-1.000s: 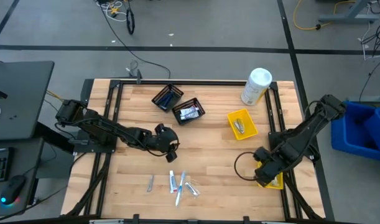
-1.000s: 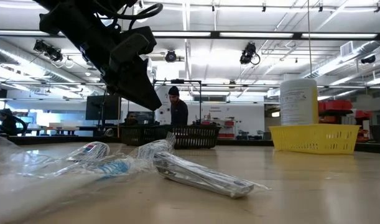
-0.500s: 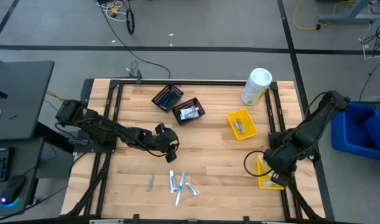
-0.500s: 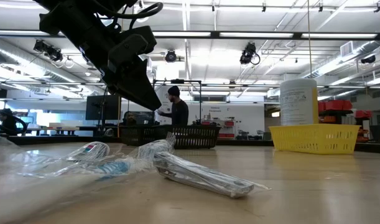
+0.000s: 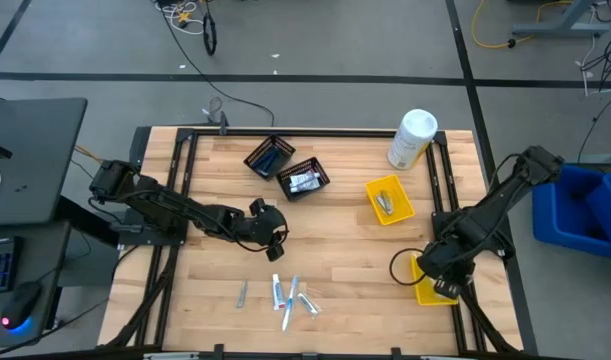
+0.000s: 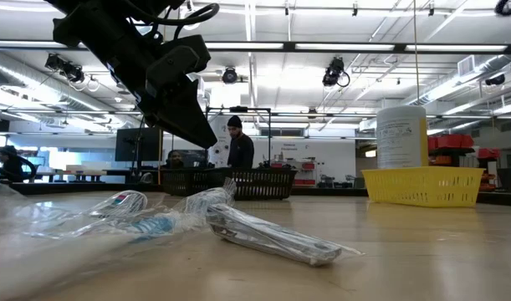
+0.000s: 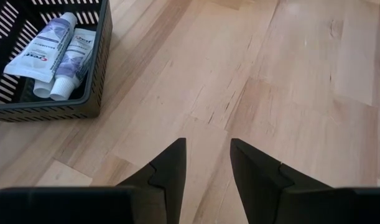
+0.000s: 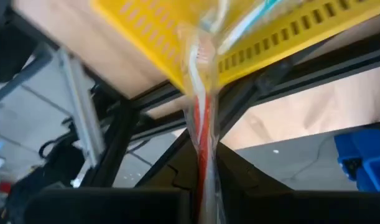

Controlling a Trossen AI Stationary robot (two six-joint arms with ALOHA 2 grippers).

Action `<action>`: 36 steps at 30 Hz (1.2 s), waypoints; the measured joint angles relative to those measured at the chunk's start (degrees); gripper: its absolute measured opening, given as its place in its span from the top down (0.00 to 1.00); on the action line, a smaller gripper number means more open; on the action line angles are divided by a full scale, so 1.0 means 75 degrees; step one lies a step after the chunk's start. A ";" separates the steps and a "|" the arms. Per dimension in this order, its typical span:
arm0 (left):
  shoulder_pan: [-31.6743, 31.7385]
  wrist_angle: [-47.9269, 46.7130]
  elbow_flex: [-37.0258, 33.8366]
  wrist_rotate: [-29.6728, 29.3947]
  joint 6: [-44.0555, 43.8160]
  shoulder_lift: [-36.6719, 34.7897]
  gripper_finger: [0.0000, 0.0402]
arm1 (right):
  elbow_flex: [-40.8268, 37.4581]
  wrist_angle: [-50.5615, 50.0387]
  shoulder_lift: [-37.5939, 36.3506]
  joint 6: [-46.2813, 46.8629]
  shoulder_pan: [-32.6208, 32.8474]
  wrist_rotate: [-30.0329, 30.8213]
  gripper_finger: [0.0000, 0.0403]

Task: Pick & Place Travel size toiletries
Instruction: Put the orange toothbrush into the bottom yellow bin, then put the nail cutter into the top yellow bin

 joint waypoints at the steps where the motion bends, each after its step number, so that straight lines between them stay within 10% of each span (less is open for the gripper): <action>1: 0.0000 0.0000 0.0000 0.0000 -0.0002 0.0000 0.66 | -0.0103 -0.0016 -0.0002 0.0001 -0.0053 -0.0002 0.89; 19: 0.0000 0.0003 0.0000 0.0000 0.0010 0.0000 0.66 | -0.0389 -0.0434 -0.0002 -0.1990 -0.1695 0.0128 0.67; 36: 0.0000 0.0009 0.0000 -0.0003 0.0325 0.0000 0.66 | -0.0383 -0.0386 -0.0002 -0.4814 -0.2999 0.4323 0.60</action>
